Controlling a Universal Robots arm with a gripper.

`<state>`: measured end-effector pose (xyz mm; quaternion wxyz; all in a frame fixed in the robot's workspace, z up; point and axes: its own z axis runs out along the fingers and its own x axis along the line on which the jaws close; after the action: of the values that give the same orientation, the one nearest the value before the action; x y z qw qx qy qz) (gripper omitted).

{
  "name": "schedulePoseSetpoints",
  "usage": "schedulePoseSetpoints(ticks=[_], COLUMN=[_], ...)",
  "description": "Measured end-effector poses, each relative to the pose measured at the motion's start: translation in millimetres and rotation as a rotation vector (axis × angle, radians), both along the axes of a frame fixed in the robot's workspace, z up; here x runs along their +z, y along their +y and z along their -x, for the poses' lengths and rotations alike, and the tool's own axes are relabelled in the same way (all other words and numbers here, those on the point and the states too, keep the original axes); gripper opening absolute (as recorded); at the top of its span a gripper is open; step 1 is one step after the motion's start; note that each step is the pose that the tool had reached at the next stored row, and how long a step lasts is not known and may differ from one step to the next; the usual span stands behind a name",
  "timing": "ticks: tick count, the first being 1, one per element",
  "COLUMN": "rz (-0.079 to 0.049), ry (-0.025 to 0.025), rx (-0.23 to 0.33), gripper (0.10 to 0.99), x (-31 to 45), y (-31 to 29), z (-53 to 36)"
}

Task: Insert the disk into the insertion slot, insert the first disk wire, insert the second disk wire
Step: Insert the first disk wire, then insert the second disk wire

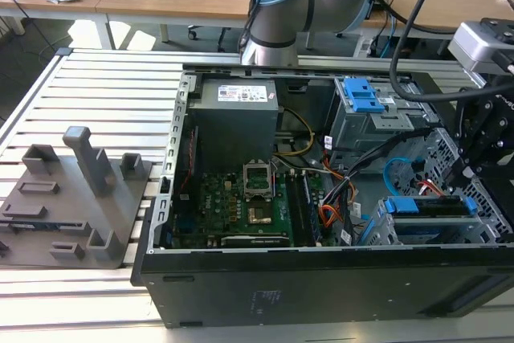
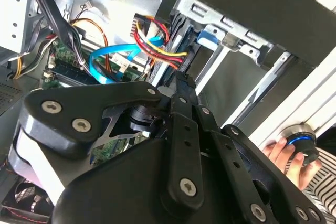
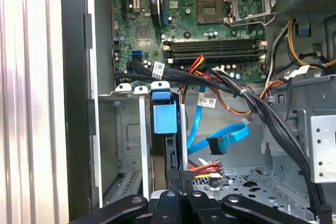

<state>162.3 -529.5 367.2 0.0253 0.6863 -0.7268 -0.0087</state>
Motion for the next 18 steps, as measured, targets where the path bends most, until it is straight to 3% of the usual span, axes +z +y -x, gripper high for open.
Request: schedulePoseSetpoints(ticks=[15,16,18], rz=[0.000,0.000,0.000], ry=[0.0000,-0.0001,0.0000], rx=[0.000,0.000,0.000], gripper=[0.106,0.114,0.235], x=[-0.1,0.0,-0.1], y=[0.0,0.0,0.0], z=[1.7,1.7,1.9])
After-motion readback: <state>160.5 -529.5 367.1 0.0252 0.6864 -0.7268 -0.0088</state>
